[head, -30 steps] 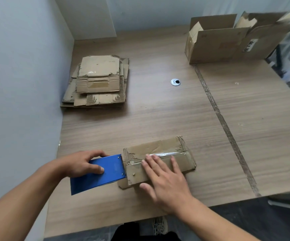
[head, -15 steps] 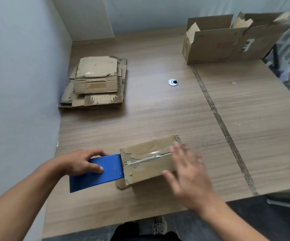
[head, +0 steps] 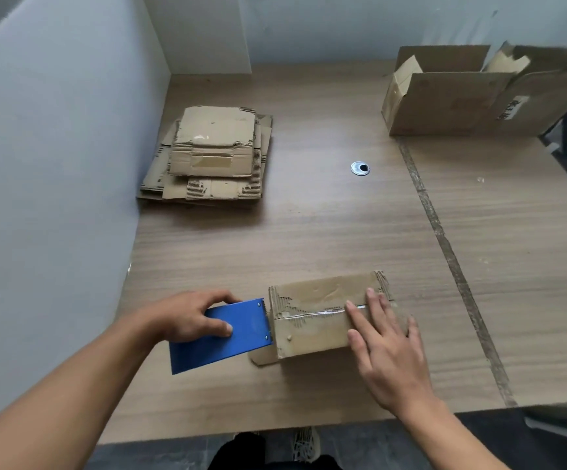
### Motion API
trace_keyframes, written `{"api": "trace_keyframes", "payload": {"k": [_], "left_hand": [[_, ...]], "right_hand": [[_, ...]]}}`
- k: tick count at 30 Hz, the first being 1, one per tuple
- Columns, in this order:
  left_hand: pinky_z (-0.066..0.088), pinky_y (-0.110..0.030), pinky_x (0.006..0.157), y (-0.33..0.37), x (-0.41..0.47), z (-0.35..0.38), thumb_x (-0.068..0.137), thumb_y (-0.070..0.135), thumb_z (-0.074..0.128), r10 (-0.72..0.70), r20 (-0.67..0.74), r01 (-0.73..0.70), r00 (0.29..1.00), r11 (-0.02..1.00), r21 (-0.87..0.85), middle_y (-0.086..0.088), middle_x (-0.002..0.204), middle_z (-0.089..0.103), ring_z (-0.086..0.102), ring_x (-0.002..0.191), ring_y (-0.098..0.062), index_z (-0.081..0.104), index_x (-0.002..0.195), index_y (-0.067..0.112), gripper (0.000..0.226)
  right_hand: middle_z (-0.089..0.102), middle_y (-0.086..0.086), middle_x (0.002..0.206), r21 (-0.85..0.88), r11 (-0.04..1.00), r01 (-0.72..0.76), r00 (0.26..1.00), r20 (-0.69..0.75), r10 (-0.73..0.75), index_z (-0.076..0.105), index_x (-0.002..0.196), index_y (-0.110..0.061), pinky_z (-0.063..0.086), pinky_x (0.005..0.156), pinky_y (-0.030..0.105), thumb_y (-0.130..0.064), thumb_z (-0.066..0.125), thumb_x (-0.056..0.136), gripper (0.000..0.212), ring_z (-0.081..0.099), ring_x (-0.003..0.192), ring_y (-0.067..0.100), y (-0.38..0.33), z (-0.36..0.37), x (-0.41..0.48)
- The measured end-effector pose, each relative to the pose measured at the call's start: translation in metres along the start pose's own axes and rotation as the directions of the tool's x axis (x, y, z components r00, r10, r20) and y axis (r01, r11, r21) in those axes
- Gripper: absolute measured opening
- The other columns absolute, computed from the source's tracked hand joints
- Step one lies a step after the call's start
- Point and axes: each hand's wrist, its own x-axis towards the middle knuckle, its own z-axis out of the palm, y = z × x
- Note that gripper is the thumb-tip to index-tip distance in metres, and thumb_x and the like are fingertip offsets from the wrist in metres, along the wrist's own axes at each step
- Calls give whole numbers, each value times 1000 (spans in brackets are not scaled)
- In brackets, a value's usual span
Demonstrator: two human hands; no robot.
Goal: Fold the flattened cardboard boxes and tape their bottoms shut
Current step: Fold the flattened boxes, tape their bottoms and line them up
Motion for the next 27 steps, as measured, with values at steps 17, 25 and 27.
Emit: {"api": "trace_keyframes", "payload": {"k": [17,25,27], "left_hand": [[43,-27,80,-10,10,5,89,41,67,58,60,-48,997,988,-148,13,109,64,61,95,-8,51,122,48,37],[49,-35,83,32,7,-13,86,49,61,66,-30,-61,997,988,143,4,114,60,57,100,-20,58,122,35,39],[49,-34,73,53,5,-9,84,42,60,44,-113,-18,993,974,226,0,105,63,59,92,-24,62,106,25,28]], "right_hand": [[-41,0,155,-150,978,-143,963,208,173,-30,138,-63,0,113,71,-79,-2,81,65,-32,146,27,-32,-13,14],[-42,2,155,-201,971,-128,955,240,175,-34,136,-60,1,112,73,-77,-3,81,65,-33,145,29,-35,-15,16],[-38,5,157,-235,965,-115,952,252,175,-32,139,-57,0,112,73,-75,-2,84,65,-31,146,33,-40,-19,16]]}}
